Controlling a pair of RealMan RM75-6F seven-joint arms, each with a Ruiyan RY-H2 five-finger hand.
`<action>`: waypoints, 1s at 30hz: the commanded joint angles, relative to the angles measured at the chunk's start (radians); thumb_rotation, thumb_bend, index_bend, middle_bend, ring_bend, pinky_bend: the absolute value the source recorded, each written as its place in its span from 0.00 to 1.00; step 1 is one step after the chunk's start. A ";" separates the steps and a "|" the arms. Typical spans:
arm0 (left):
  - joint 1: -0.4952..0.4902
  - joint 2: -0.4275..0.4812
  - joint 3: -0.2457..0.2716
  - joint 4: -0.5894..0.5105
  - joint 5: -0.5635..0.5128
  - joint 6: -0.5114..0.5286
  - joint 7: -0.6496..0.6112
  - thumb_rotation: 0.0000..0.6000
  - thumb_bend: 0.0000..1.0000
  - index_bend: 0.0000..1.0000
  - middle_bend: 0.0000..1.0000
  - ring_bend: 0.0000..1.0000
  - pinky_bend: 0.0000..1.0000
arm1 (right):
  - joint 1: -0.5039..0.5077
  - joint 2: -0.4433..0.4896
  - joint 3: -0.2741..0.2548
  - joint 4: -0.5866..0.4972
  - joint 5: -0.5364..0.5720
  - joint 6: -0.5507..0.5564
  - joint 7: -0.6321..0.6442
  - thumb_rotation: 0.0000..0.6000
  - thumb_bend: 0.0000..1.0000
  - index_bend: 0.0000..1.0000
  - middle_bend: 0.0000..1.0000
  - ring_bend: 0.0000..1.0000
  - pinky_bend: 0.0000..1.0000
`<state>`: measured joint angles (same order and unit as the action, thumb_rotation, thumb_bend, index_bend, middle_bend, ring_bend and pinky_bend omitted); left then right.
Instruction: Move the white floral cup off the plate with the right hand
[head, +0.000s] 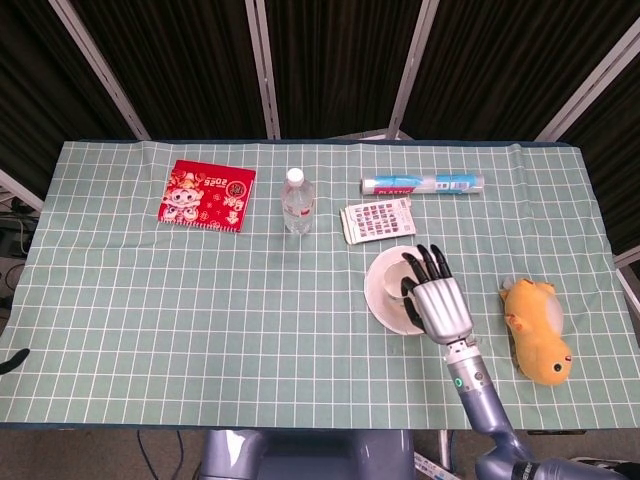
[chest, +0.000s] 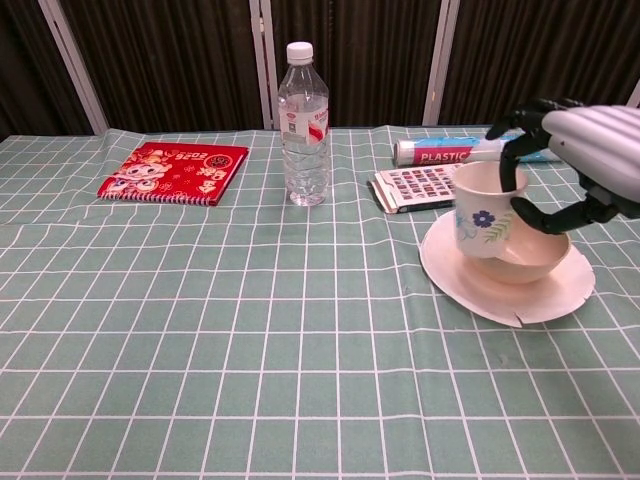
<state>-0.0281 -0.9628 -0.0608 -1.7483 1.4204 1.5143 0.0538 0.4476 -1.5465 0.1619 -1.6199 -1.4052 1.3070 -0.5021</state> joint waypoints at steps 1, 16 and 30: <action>0.000 0.000 0.000 -0.001 0.002 0.001 0.000 1.00 0.00 0.00 0.00 0.00 0.00 | -0.013 0.033 -0.049 -0.167 -0.104 0.058 -0.070 1.00 0.50 0.65 0.14 0.00 0.00; 0.002 0.001 -0.001 0.007 0.000 0.004 -0.015 1.00 0.00 0.00 0.00 0.00 0.00 | -0.068 -0.101 -0.212 -0.111 -0.213 0.036 -0.102 1.00 0.49 0.65 0.15 0.00 0.00; 0.001 0.000 0.000 0.004 0.006 0.005 -0.008 1.00 0.00 0.00 0.00 0.00 0.00 | -0.084 -0.129 -0.188 -0.013 -0.160 0.003 -0.069 1.00 0.46 0.65 0.15 0.00 0.00</action>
<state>-0.0269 -0.9629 -0.0604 -1.7436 1.4265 1.5192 0.0459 0.3657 -1.6728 -0.0298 -1.6415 -1.5733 1.3155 -0.5728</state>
